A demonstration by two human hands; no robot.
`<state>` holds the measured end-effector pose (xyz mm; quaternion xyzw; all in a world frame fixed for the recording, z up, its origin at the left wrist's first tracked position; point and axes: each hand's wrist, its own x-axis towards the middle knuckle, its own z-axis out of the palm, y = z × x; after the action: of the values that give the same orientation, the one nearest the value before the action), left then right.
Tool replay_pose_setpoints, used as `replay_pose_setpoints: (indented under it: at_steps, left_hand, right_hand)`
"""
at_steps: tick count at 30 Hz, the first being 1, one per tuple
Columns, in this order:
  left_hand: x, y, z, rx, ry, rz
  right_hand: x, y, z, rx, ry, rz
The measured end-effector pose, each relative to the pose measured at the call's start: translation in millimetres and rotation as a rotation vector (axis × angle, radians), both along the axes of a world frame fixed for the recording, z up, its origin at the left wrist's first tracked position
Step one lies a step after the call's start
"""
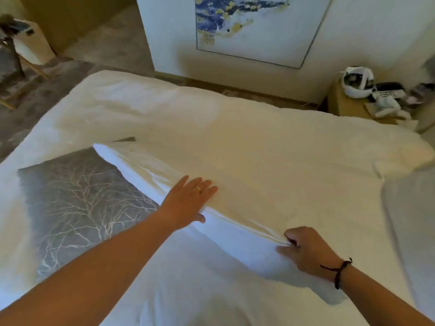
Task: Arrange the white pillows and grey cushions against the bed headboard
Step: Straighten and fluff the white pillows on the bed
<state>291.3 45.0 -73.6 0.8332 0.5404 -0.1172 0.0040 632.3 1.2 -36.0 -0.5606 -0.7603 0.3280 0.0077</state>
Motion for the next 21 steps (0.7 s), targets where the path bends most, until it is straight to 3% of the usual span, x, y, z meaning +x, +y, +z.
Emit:
replay_pose_setpoints:
  at_steps: [6, 9, 14, 17, 21]
  left_hand:
    - [105.6, -8.5, -3.5, -0.002, 0.120, -0.131]
    - [135.4, -3.0, -1.9, -0.035, 0.161, -0.159]
    - [133.7, 21.2, 17.9, -0.068, 0.081, -0.199]
    - [150.0, 32.2, 45.9, -0.058, 0.043, -0.181]
    - [203.0, 43.1, 92.1, -0.019, -0.061, -0.142]
  right_hand:
    - [127.0, -14.3, 4.4, 0.003, -0.152, -0.105]
    - [140.4, -10.2, -2.7, 0.060, -0.196, -0.115]
    - [145.8, 0.3, -5.3, 0.186, -0.310, -0.220]
    - [158.6, 15.4, 13.8, 0.377, -0.430, -0.292]
    - [188.1, 38.0, 52.7, 0.590, -0.216, -0.638]
